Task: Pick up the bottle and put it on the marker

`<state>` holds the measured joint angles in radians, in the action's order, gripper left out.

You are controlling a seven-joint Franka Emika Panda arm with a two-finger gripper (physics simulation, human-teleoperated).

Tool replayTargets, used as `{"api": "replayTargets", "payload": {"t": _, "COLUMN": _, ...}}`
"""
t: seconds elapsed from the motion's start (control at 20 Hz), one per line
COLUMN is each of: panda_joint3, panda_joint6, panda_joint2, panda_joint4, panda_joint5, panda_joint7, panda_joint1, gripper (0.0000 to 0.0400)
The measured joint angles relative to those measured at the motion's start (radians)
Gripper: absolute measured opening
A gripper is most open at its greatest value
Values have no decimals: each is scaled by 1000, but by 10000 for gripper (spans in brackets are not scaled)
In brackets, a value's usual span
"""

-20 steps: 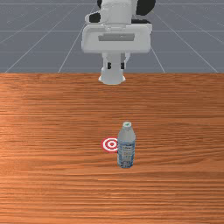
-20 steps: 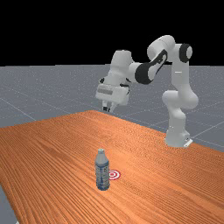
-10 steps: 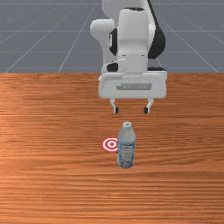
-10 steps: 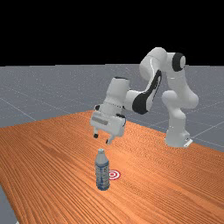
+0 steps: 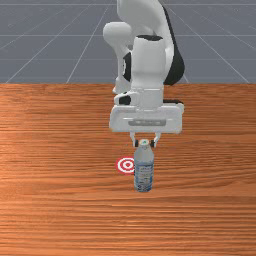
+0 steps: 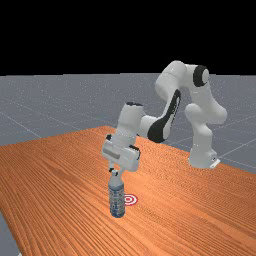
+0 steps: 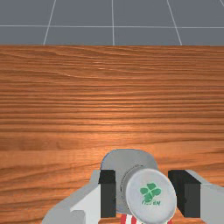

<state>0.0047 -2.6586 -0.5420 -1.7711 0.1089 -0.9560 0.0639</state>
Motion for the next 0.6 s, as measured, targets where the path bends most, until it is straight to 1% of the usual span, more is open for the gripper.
{"api": "replayTargets", "payload": {"t": 0.15, "panda_joint3": 2, "panda_joint6": 2, "panda_joint2": 26, "panda_joint4": -24, "panda_joint5": -4, "panda_joint7": 2, "panda_joint1": -3, "gripper": 175}}
{"api": "replayTargets", "payload": {"t": 0.4, "panda_joint3": 8, "panda_joint6": -8, "panda_joint2": 199, "panda_joint4": -225, "panda_joint5": -24, "panda_joint7": 15, "panda_joint1": -24, "gripper": 175}}
{"api": "replayTargets", "payload": {"t": 0.55, "panda_joint3": -6, "panda_joint6": -9, "panda_joint2": 213, "panda_joint4": -263, "panda_joint5": -19, "panda_joint7": 13, "panda_joint1": -34, "gripper": 175}}
{"api": "replayTargets", "payload": {"t": 0.6, "panda_joint3": -11, "panda_joint6": -8, "panda_joint2": 210, "panda_joint4": -267, "panda_joint5": -16, "panda_joint7": 12, "panda_joint1": -37, "gripper": 263}}
